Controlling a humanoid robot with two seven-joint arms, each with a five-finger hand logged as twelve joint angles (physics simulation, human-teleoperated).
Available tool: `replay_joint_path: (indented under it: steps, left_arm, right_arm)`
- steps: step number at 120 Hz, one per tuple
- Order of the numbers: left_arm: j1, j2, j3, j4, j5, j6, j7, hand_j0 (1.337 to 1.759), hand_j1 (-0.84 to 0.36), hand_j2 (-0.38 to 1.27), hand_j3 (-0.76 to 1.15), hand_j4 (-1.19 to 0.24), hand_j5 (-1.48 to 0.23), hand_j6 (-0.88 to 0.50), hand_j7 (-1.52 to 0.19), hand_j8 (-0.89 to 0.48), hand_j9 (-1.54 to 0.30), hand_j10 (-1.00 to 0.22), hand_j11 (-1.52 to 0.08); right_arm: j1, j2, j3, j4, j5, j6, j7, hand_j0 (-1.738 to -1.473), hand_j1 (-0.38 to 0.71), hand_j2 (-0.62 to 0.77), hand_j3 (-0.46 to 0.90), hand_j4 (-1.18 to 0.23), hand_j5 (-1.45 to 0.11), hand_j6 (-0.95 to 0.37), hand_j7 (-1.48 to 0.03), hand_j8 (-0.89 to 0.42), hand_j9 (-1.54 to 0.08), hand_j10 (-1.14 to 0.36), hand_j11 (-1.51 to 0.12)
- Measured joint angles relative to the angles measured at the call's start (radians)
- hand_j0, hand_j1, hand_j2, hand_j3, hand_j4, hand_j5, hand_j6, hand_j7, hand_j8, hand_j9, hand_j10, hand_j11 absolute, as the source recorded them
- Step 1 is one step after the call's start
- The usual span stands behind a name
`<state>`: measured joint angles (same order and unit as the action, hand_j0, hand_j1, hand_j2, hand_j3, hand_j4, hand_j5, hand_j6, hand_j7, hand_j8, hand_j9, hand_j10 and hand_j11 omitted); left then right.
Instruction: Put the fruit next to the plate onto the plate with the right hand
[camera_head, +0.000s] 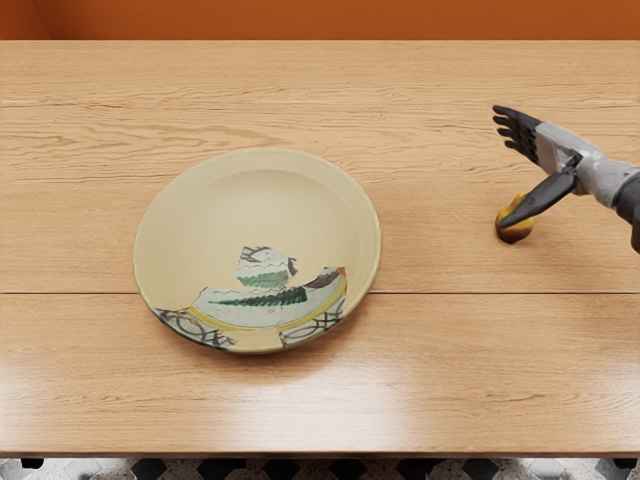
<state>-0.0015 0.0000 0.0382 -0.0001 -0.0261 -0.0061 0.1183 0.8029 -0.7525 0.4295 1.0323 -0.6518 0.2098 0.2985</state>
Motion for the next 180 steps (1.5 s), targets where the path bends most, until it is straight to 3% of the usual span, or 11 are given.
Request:
replay_joint_path:
  steps: [21,38,57,86,99,115,135,180]
  left_arm:
    - [0.000,0.000,0.000,0.000,0.000,0.000,0.000,1.658,0.35,0.00,0.00,0.00,0.00,0.00,0.00,0.00,0.00,0.00,0.00]
    - [0.000,0.000,0.000,0.000,0.000,0.000,0.000,1.658,0.35,0.00,0.00,0.00,0.00,0.00,0.00,0.00,0.00,0.00,0.00]
    - [0.000,0.000,0.000,0.000,0.000,0.000,0.000,1.658,0.35,0.00,0.00,0.00,0.00,0.00,0.00,0.00,0.00,0.00,0.00]
    - [0.000,0.000,0.000,0.000,0.000,0.000,0.000,1.658,0.35,0.00,0.00,0.00,0.00,0.00,0.00,0.00,0.00,0.00,0.00]
    - [0.000,0.000,0.000,0.000,0.000,0.000,0.000,1.658,0.35,0.00,0.00,0.00,0.00,0.00,0.00,0.00,0.00,0.00,0.00]
    - [0.000,0.000,0.000,0.000,0.000,0.000,0.000,1.658,0.35,0.00,0.00,0.00,0.00,0.00,0.00,0.00,0.00,0.00,0.00]
    - [0.000,0.000,0.000,0.000,0.000,0.000,0.000,1.658,0.35,0.00,0.00,0.00,0.00,0.00,0.00,0.00,0.00,0.00,0.00]
    - [0.000,0.000,0.000,0.000,0.000,0.000,0.000,1.658,0.35,0.00,0.00,0.00,0.00,0.00,0.00,0.00,0.00,0.00,0.00]
  right_arm:
    - [-0.007,-0.014,-0.010,-0.023,-0.006,0.004,0.027,-1.658,-0.35,0.00,0.00,0.00,0.00,0.00,0.00,0.00,0.00,0.00,0.00]
    - [-0.016,-0.010,-0.017,-0.105,-0.008,0.004,0.068,-1.658,-0.35,0.00,0.00,0.00,0.00,0.00,0.00,0.00,0.00,0.00,0.00]
    - [-0.019,0.029,-0.022,-0.203,-0.007,0.001,0.085,-1.658,-0.35,0.00,0.00,0.00,0.00,0.00,0.00,0.00,0.00,0.00,0.00]
    - [-0.029,0.098,-0.026,-0.269,-0.007,-0.007,0.091,-1.658,-0.34,0.00,0.00,-0.01,-0.01,-0.01,-0.01,-0.01,-0.01,-0.01,-0.01]
    - [-0.038,0.135,-0.027,-0.312,-0.008,-0.007,0.125,-1.658,-0.34,0.00,0.00,-0.01,-0.02,-0.02,-0.02,-0.01,-0.02,-0.01,-0.02]
    - [-0.044,0.159,-0.048,-0.329,-0.008,-0.007,0.168,-1.658,-0.32,0.00,0.00,-0.03,-0.04,-0.03,-0.04,-0.03,-0.04,-0.03,-0.04]
    - [-0.044,0.166,-0.063,-0.335,-0.004,-0.002,0.213,-1.658,-0.21,-0.02,0.00,-0.12,-0.15,-0.12,-0.15,-0.12,-0.15,-0.12,-0.15]
    - [-0.070,0.164,-0.068,-0.336,0.007,-0.001,0.234,-1.658,-0.08,-0.04,0.00,-0.23,-0.29,-0.23,-0.29,-0.23,-0.29,-0.23,-0.29]
